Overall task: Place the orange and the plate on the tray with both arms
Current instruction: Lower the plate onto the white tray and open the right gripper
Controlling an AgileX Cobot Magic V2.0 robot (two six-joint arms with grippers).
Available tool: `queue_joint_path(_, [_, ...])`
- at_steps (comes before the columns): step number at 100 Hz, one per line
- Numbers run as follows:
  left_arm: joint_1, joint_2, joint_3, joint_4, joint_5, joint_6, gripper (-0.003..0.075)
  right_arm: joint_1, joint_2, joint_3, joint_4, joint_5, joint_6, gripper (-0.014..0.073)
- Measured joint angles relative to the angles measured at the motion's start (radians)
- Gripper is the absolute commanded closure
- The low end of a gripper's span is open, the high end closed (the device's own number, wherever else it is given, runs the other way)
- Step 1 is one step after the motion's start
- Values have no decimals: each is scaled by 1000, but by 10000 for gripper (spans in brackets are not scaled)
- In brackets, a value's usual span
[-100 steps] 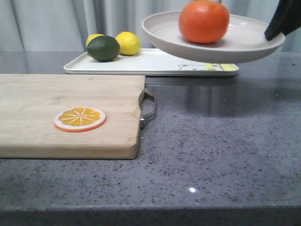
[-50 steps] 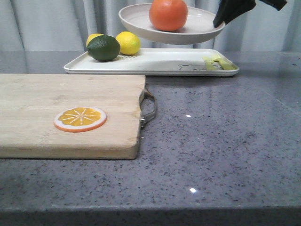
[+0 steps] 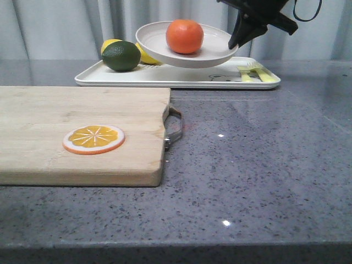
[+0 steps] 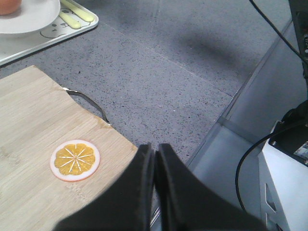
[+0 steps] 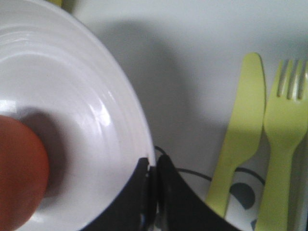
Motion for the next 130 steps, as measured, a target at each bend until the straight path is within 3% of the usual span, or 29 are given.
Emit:
queue_joint_path(60, [0,0,0,0,-35,0,741,0,84,-45,-11,13,15,655])
queue_joint_path(80, [0,0,0,0,-35,0,741,0,84,-45,-11,6,15,508])
queue_joint_path(117, [0,0,0,0,-35,0,741,0,71,-45,-14,1,15,498])
queue_joint_path(130, [0,0,0,0,-35,0,741,0,48,-45,-28,0,15,432])
